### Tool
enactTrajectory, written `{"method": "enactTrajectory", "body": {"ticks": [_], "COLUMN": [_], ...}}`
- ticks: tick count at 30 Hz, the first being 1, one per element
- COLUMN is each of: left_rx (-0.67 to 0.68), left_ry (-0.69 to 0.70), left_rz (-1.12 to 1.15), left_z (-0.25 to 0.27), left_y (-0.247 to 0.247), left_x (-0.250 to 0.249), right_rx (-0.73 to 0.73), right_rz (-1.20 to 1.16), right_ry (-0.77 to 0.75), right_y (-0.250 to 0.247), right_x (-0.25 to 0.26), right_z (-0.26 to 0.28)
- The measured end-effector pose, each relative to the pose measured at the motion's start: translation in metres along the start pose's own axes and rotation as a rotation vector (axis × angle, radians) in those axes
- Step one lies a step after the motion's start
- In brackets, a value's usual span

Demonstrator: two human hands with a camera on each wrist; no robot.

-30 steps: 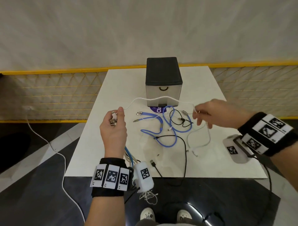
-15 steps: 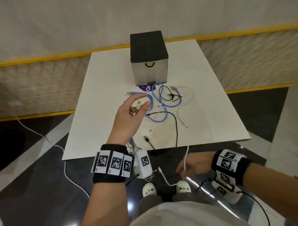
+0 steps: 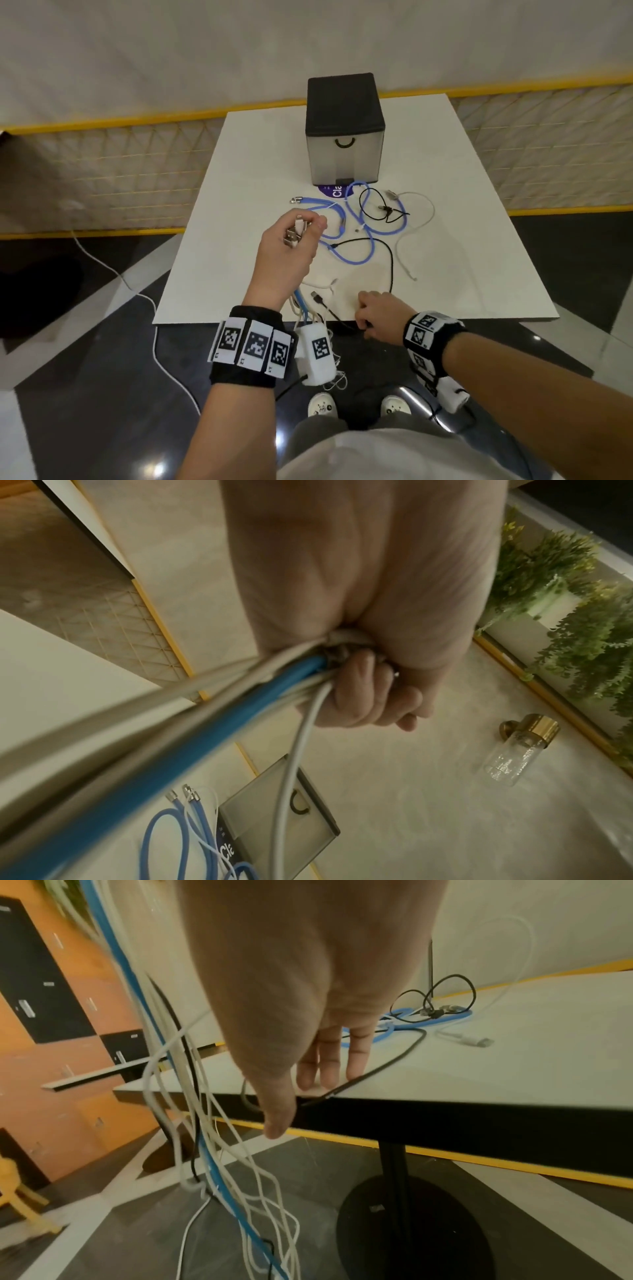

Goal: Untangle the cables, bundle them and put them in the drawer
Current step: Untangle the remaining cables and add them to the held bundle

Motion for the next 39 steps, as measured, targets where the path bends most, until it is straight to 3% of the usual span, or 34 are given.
{"method": "enactTrajectory", "body": {"ticks": [4, 11, 15, 17, 20, 25, 33, 39], "left_rx": [-0.031, -0.157, -0.26, -0.224, -0.135, -0.278, -0.349, -0.413], "left_ry": [-0.012, -0.018, -0.085, -0.139, -0.196, -0.043, -0.039, 0.107], "left_rz": [0.014, 0.007, 0.068, 0.086, 0.125, 0.222, 0.19, 0.264], "left_z": [-0.003, -0.017, -0.03, -0.036, -0.041, -0.052, -0.067, -0.066], "left_y": [-0.004, -0.006, -0.008, -0.003, 0.009, 0.001, -0.001, -0.033], "left_x": [0.003, 0.015, 0.025, 0.029, 0.029, 0.018, 0.016, -0.022], "right_rx": [-0.039, -0.412, -0.577, -0.605, -0.592, -0.566, -0.418, -0.211], "right_rz": [-0.29, -0.702, -0.854, -0.84, -0.768, -0.761, -0.89, -0.518], "right_ry": [0.069, 0.16, 0.109, 0.05, -0.008, -0.01, -0.086, -0.074], "right_y": [-0.011, -0.067, -0.101, -0.113, -0.123, -0.122, -0.112, -0.063], "right_x": [-0.019, -0.049, -0.043, -0.036, -0.03, -0.038, -0.035, -0.047], "right_z": [-0.003, 0.0, 0.004, 0.004, 0.003, 0.002, -0.005, -0.003]}}
Point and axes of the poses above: each hand's wrist, its own z-axis away from the middle knuckle, its own y-axis out of the palm, x = y × z, the point moved 6 cm from there along -z, towards the middle knuckle, and after that the axes turned 11 degrees about z, right-handed, at the moved point
